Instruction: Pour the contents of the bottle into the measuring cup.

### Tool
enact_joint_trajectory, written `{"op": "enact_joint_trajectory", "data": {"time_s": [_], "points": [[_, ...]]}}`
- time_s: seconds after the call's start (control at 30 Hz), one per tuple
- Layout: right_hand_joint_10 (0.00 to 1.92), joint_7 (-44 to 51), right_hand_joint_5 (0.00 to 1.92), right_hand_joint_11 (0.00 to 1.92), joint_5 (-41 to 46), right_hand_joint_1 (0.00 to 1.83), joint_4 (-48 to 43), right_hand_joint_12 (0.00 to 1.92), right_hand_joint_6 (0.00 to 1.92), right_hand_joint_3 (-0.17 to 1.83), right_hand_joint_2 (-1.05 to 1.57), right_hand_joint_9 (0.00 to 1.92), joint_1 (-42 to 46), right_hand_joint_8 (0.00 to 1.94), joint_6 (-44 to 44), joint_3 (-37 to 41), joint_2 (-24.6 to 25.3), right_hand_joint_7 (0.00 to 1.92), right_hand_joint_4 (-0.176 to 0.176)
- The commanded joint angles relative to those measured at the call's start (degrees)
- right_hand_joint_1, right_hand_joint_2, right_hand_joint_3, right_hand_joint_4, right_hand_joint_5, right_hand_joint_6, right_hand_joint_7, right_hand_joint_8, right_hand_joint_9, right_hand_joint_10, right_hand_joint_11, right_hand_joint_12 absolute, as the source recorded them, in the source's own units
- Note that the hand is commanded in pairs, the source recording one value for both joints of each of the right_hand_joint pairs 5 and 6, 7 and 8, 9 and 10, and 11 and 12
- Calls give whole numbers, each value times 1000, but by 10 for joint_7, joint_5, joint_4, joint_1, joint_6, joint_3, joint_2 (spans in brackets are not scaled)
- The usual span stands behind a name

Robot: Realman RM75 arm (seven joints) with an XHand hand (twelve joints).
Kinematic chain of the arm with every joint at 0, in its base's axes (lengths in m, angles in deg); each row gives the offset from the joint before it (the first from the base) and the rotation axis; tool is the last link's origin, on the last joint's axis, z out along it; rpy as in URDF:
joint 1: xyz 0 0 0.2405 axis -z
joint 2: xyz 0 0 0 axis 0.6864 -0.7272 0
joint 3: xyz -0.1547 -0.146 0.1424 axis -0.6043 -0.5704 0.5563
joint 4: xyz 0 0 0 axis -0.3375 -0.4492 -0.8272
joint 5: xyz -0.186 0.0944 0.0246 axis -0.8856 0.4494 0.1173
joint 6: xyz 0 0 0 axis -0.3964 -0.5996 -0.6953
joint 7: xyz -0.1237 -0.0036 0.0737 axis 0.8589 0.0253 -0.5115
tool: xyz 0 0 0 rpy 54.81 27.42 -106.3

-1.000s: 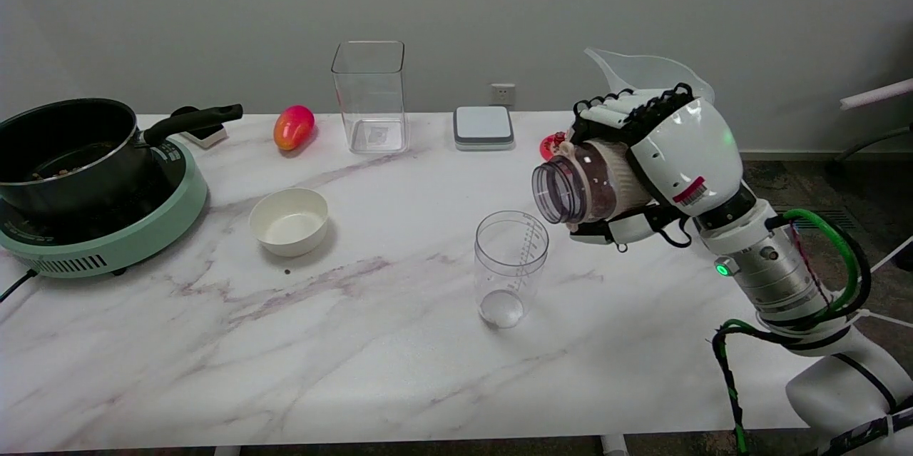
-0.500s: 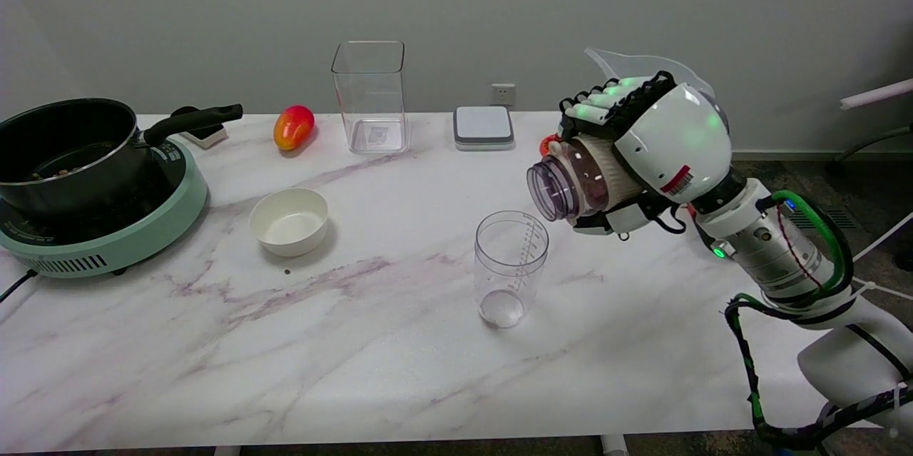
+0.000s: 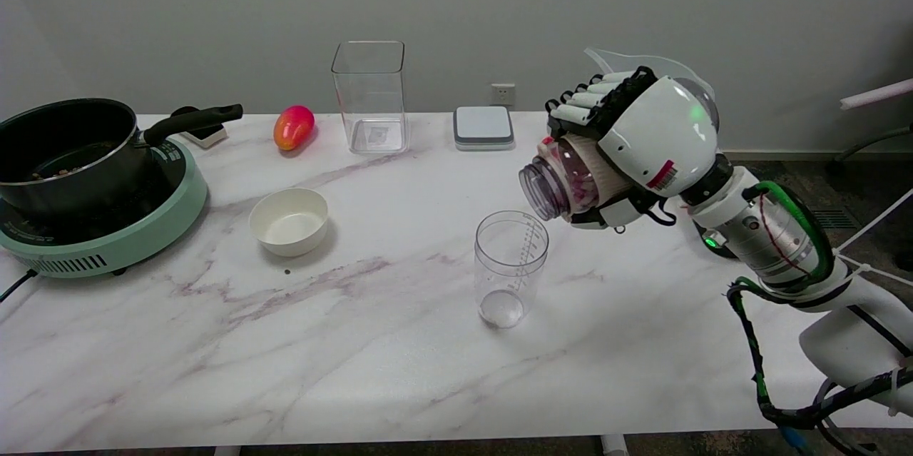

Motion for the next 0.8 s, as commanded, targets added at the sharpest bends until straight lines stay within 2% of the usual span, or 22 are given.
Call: {"op": "enact_joint_trajectory", "data": {"time_s": [0.03,0.47,0.8], "points": [[1552,-5,1890,1359,-62,1247,-9,1359,1890,251,1497,1552,-10,1809,18,-4,-3,1809,0],[1565,5,1918,1367,-74,1224,-11,1367,1918,246,1541,1565,-8,1824,28,-8,7,1824,0],[1566,4,1920,1366,-116,1224,-20,1366,1920,246,1542,1566,-26,1826,31,8,-7,1826,0]]}}
